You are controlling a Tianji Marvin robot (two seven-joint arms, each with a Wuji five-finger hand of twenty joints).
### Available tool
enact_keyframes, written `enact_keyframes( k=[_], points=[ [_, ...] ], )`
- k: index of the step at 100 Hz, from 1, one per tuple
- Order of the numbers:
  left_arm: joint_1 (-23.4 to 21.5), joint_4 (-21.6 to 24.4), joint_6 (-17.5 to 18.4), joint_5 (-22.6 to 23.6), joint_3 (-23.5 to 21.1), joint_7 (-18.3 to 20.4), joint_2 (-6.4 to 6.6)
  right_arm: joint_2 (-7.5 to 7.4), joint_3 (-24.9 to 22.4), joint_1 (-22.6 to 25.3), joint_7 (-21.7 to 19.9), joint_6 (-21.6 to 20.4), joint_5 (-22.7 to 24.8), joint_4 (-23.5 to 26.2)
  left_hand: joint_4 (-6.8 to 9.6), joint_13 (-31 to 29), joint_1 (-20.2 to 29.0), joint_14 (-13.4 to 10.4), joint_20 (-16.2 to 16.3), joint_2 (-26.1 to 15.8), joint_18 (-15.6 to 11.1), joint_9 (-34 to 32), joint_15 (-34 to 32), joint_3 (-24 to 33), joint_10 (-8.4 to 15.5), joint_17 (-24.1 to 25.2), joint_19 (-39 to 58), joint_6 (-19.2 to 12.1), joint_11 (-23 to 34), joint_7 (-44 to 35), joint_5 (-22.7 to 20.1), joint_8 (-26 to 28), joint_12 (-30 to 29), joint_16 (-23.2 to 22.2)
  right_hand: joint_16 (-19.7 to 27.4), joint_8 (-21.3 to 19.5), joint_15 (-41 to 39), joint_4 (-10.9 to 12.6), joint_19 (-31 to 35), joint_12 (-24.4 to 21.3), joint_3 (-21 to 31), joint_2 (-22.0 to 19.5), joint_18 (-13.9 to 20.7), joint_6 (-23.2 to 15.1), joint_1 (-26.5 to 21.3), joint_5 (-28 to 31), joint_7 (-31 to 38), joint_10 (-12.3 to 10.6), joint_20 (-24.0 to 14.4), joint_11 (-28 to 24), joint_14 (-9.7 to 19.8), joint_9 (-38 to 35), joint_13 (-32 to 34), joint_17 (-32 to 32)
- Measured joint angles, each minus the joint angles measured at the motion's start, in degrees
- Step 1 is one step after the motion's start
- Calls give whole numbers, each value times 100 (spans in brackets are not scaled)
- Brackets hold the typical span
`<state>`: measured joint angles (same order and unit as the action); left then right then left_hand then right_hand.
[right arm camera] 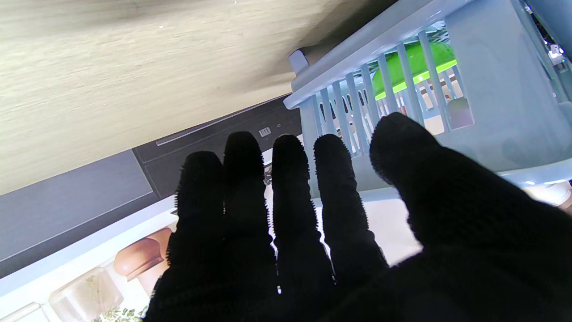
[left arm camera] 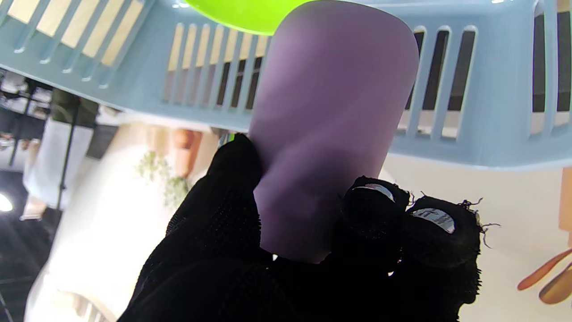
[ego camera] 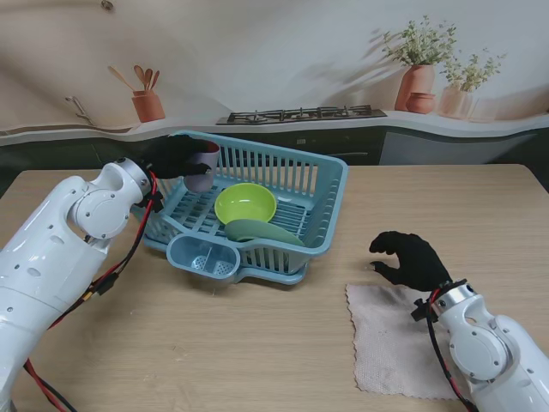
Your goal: Clear dishes and wipe the table
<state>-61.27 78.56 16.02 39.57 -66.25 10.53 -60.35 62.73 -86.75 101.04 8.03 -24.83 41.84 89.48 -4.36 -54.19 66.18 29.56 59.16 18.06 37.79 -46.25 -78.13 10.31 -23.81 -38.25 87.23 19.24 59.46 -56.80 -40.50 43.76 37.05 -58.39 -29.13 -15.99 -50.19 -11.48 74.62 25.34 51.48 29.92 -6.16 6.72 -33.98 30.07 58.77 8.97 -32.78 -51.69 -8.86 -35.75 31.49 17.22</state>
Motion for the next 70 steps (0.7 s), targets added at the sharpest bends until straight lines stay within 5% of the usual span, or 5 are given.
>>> enact_keyframes(
  k=[27, 70],
  points=[
    [204, -227, -112, -21, 254, -11, -38, 6, 14, -6, 22, 20, -7, -13, 0, 0, 0, -14, 0, 0, -3, -1, 0, -48, 0, 0, 1, 0, 0, 0, 0, 0, 0, 0, 0, 0, 0, 0, 0, 0, 0, 0, 0, 0, 0, 0, 0, 0, 0, 0, 0, 0, 0, 0],
    [508, -895, -271, -6, 681, -543, -159, 13, 40, -8, 46, 79, -21, -34, 0, -2, 0, -16, 0, 0, -8, -4, 0, -49, 0, 0, 1, -2, 2, 0, 0, 0, 0, 0, 0, 0, 0, 0, -9, 0, 0, 0, 0, 0, 0, 0, 0, 0, 0, 0, 0, 0, 0, 0]
  ],
)
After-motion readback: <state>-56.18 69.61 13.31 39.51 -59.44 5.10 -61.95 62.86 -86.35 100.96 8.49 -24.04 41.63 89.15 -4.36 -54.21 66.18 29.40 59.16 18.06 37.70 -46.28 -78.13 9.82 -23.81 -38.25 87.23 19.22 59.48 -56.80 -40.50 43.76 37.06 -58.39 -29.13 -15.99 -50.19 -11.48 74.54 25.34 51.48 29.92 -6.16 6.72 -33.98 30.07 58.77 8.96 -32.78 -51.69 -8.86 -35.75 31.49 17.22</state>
